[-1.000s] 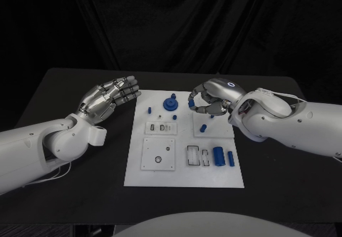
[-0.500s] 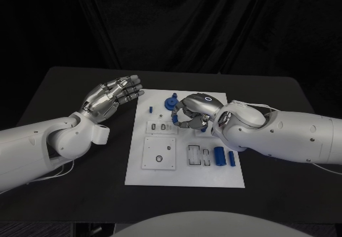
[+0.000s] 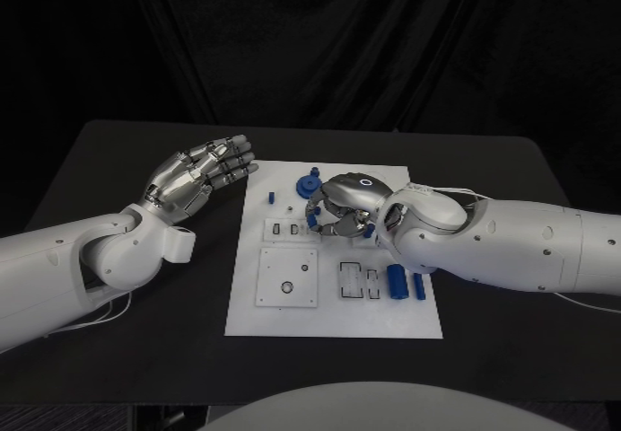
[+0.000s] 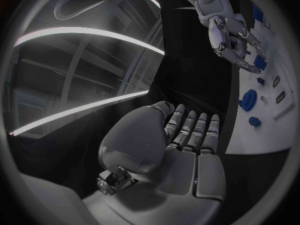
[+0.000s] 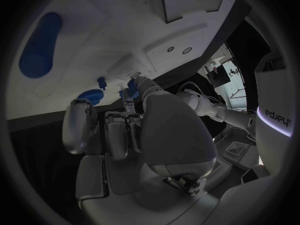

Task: Assemble the parts on the task board

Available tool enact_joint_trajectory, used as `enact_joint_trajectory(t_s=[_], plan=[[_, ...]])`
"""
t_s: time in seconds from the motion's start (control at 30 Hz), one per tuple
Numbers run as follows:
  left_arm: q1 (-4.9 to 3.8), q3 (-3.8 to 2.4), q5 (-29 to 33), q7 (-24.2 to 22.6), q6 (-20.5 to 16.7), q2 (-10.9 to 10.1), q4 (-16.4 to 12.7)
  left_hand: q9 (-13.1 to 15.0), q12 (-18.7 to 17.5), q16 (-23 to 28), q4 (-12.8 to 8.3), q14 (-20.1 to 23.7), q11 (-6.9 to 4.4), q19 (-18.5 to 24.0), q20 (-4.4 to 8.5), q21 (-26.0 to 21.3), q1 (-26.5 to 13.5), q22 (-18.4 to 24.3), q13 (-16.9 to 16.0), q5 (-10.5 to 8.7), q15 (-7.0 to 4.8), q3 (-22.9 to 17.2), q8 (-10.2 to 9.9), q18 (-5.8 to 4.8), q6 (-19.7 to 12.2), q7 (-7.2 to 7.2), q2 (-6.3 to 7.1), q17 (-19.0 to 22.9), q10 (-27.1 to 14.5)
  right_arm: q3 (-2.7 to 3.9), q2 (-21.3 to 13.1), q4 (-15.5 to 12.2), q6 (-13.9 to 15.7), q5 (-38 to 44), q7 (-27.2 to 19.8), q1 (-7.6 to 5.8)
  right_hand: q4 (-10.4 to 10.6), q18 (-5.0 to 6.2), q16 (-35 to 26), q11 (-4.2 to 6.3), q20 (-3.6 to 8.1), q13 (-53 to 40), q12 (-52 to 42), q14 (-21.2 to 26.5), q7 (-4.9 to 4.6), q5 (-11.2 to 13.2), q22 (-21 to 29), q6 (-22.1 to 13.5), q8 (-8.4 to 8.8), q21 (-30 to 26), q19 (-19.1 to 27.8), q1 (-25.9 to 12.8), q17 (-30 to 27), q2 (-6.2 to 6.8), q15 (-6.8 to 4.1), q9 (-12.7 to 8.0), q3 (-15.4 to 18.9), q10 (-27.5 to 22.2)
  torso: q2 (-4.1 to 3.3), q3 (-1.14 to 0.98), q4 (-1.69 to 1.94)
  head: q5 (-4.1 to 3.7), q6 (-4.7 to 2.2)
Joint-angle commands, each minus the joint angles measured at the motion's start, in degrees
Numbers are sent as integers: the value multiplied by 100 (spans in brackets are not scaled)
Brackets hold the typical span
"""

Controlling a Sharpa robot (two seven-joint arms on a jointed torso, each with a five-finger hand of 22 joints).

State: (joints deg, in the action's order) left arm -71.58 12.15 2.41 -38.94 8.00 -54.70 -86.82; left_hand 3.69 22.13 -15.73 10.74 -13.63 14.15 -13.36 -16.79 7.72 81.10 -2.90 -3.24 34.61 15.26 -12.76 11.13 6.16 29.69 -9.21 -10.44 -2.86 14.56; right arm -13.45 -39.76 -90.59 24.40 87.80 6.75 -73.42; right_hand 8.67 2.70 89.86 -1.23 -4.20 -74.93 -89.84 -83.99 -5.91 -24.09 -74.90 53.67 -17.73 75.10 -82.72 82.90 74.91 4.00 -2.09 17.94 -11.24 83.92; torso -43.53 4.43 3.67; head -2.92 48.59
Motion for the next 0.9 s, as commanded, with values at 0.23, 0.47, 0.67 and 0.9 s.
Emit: enact_joint_trajectory(t_s=[0.23, 0.47, 0.67, 0.9], plan=[[6, -5, 9, -206, 101, 9, -12, 7, 11, -13, 8, 22, 19, 6, 10, -14, -71, 9, -3, 15, 25, -30, 20, -107, 17, -160, 4, -4, -12, 3, 72, 65, -188, 94, 340, 24, -16, 101, 14, -44, -14, -1507, -16, -601, 2, -25, -1021, 48, -26, -62, 63, 48, 1509, -7, 15, 300, -26, 608, 1, -7, -30, 22, 22], [6, -5, 9, -200, 95, -5, -23, 7, 11, -13, 8, 22, 19, 6, 10, -14, -71, 9, -3, 15, 25, -30, 20, -107, 17, -160, 4, -4, -12, 3, 144, 136, -225, 234, 486, 49, -22, 107, 14, -47, -14, -1507, -16, -601, -2, -8, -1012, 36, -30, -88, 75, 40, 1509, 3, 16, 308, -25, 608, 0, -4, -13, 15, 36], [6, -5, 9, -194, 90, -14, -21, 7, 11, -13, 8, 22, 19, 6, 10, -14, -71, 9, -3, 15, 25, -30, 20, -107, 17, -160, 4, -4, -12, 3, 193, 180, -262, 259, 534, 71, -30, 113, 14, -49, -15, -1507, -16, -601, -6, 5, -1003, 16, -27, -116, 88, 39, 1509, 6, 17, 312, -31, 608, -3, 1, 1, -7, 34], [7, -5, 9, -191, 103, 8, -7, 7, 11, -13, 8, 22, 19, 6, 10, -14, -71, 9, -3, 15, 25, -30, 20, -107, 17, -160, 4, -4, -12, 3, 240, 230, -309, 265, 545, 107, -44, 119, 6, -56, -17, -1507, -16, -597, -16, 34, -994, -22, -22, -144, 100, 33, 1501, 8, 21, 321, -41, 608, 0, -3, 15, -21, 39]])
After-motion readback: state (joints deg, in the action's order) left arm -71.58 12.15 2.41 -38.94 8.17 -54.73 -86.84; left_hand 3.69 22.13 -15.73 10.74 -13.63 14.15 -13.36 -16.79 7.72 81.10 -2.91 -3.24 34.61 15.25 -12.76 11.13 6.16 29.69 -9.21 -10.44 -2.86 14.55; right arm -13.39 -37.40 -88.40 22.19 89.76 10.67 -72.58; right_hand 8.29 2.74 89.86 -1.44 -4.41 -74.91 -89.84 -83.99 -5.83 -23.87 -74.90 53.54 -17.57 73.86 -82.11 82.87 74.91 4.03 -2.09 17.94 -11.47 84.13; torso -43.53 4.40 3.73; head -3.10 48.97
